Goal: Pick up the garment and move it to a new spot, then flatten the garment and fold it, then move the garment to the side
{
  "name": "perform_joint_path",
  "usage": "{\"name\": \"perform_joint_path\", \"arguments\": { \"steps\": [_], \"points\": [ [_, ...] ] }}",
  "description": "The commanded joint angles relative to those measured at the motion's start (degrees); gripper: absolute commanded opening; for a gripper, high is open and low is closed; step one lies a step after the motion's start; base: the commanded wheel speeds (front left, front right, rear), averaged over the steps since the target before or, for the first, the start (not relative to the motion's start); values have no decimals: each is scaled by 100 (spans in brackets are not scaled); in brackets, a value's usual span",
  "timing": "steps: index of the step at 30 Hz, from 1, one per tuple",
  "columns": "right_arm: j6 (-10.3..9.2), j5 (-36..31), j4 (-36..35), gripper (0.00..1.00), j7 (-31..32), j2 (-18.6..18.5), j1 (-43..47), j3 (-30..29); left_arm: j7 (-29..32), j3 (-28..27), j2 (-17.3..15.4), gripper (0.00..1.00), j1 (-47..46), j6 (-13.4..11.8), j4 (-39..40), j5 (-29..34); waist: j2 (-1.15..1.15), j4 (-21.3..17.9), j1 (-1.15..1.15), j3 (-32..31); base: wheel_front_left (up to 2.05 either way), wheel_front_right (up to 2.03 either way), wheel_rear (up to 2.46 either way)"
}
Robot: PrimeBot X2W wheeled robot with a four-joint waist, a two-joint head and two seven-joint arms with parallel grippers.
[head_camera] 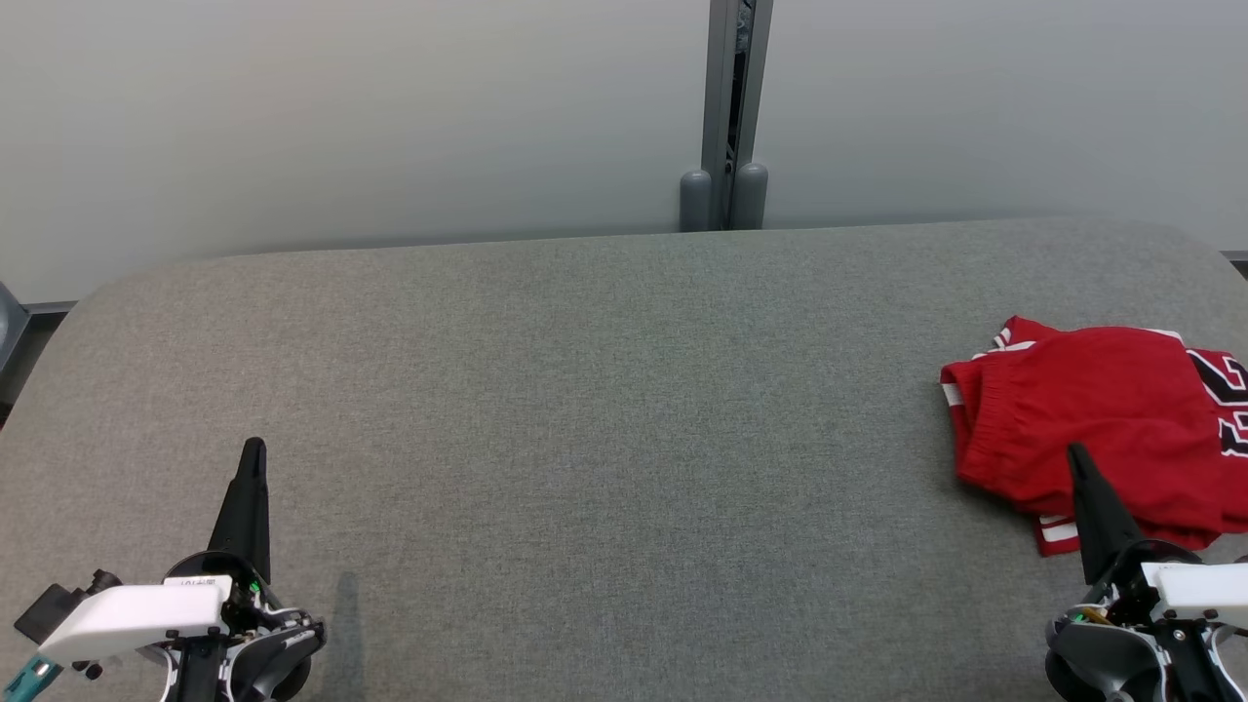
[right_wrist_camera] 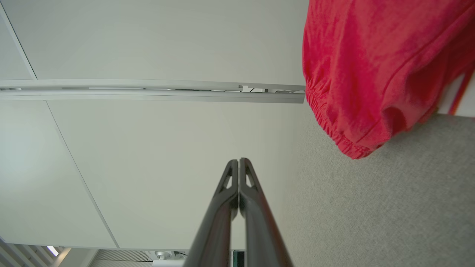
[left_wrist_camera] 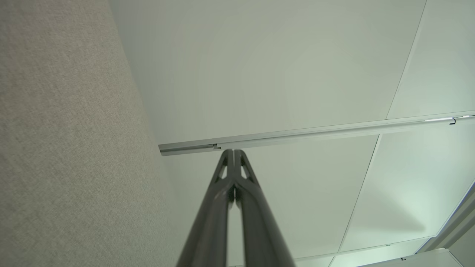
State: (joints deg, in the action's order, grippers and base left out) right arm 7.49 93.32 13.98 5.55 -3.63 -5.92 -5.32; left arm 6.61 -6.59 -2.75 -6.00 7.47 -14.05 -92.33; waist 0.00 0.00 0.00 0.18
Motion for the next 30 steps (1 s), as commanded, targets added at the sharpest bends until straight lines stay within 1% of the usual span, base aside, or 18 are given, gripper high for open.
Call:
{"name": "perform_joint_path", "arguments": {
  "steps": [1,30],
  "points": [
    [0,1,13,0,25,-11,-44,-26,14,-25,-10,0,-50,22,-7,-8,0,0,0,0,0,0,0],
    [0,-41,16,0,51,16,-50,-63,14,-26,-10,0,-49,22,-5,-7,0,0,0,0,0,0,0]
  ]
}}
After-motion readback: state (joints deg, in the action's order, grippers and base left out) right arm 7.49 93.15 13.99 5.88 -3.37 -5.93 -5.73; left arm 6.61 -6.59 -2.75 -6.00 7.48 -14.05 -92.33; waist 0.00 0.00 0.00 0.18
